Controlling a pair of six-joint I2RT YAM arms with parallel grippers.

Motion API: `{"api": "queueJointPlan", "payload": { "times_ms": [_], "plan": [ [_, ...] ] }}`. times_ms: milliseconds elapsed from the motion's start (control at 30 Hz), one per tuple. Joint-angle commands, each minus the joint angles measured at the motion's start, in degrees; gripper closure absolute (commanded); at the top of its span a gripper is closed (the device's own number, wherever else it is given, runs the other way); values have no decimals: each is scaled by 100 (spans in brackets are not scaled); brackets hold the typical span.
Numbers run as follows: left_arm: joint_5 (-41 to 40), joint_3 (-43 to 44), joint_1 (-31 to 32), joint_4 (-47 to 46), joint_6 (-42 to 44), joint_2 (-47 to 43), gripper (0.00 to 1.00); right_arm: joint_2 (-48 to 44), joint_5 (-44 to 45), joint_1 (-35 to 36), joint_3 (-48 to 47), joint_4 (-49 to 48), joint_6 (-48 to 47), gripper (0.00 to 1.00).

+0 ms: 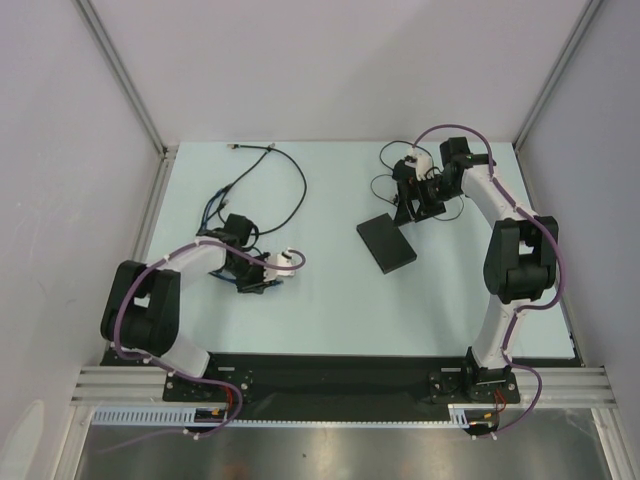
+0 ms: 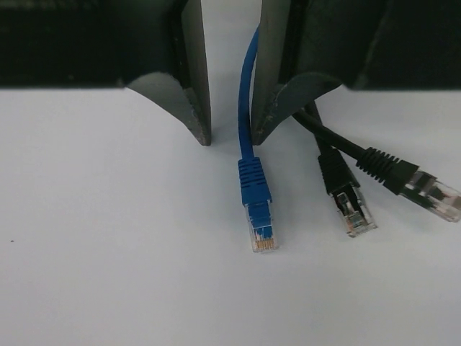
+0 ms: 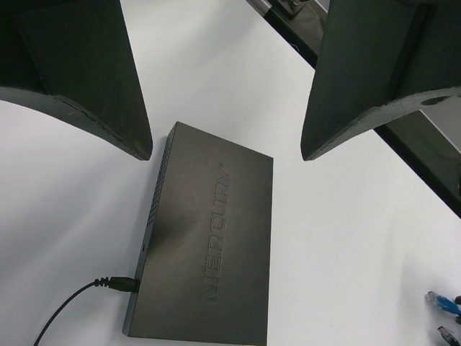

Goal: Insert the plug into the switch port

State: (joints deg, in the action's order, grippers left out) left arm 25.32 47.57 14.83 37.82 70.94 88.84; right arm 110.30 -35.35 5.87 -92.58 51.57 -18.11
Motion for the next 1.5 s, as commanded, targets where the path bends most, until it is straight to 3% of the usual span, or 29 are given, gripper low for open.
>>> {"api": "queueJointPlan", "payload": {
  "times_ms": [0,200,433,533,700,833,900,1067,1467],
  "plan": [
    [26,-143,29,375,122,-253,66,-264,-42,-16,-6,-24,-35,11],
    [16,-196,38,287,17,-69,63,-228,-103,-16,-15,-42,0,11],
    [464,523,46,663,-580,248,92,-263,-226,-16,-103,-103,35,13],
    [588,648,38,849,-625,56,100,-255,-279,-24,-164,-130,71,14],
    [868,814,3,1340,-423,-419,100,-255,-515,-24,-278,-147,158,15],
    [1964,1532,-199,2332,-361,-631,100,-290,-1069,-16,-384,-104,360,16],
    [2467,1929,-384,3016,-353,-570,100,-429,-1263,63,-384,-234,448,17],
    [3653,2967,-665,3661,-853,-359,100,-676,-1896,222,-419,-762,1167,20],
    [4868,3767,-1157,4618,-862,335,100,-931,-2705,740,-577,-1808,2636,26]
  ]
}}
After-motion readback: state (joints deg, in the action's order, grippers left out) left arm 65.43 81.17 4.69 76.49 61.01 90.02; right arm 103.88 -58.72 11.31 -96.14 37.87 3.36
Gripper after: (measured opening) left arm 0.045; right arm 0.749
